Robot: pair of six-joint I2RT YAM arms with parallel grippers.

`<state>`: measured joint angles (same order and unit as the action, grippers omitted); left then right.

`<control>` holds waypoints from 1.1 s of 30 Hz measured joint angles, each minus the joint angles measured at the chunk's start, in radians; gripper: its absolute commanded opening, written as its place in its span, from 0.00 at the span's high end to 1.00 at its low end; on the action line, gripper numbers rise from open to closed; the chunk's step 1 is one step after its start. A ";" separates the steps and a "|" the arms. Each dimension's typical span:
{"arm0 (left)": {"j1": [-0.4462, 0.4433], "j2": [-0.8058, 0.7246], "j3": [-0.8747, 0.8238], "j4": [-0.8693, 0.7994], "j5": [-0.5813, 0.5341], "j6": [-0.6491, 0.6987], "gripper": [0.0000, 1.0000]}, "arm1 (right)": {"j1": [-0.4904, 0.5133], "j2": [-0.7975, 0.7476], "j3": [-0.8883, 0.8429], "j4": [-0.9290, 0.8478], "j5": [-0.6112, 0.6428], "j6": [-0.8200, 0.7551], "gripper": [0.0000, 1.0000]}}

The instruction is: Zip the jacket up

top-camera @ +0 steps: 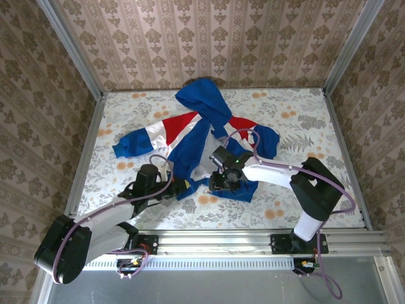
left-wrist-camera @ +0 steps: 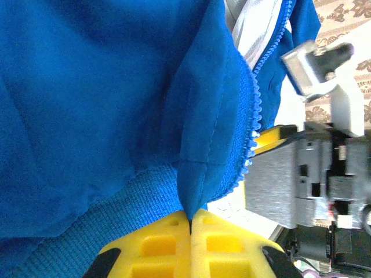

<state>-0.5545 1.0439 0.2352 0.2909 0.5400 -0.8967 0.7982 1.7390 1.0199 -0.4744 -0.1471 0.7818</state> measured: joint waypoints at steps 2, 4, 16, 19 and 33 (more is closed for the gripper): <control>0.000 0.002 0.000 0.002 0.003 0.001 1.00 | 0.003 0.016 0.014 -0.005 0.000 0.009 0.53; 0.000 0.003 0.000 0.002 0.005 0.002 1.00 | 0.009 0.024 0.022 0.003 -0.002 0.016 0.63; 0.000 -0.011 0.037 -0.056 0.014 0.057 1.00 | 0.021 -0.046 -0.037 0.068 0.003 -0.018 1.00; 0.000 -0.030 0.057 -0.069 0.017 0.077 1.00 | 0.022 -0.109 -0.062 0.099 0.006 -0.050 1.00; 0.000 -0.087 0.068 -0.025 0.034 0.116 1.00 | 0.012 -0.271 -0.112 0.190 -0.019 -0.260 1.00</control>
<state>-0.5545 0.9565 0.3027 0.2661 0.5743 -0.7803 0.8101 1.4677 0.9077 -0.2844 -0.1661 0.5217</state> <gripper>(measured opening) 0.051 0.058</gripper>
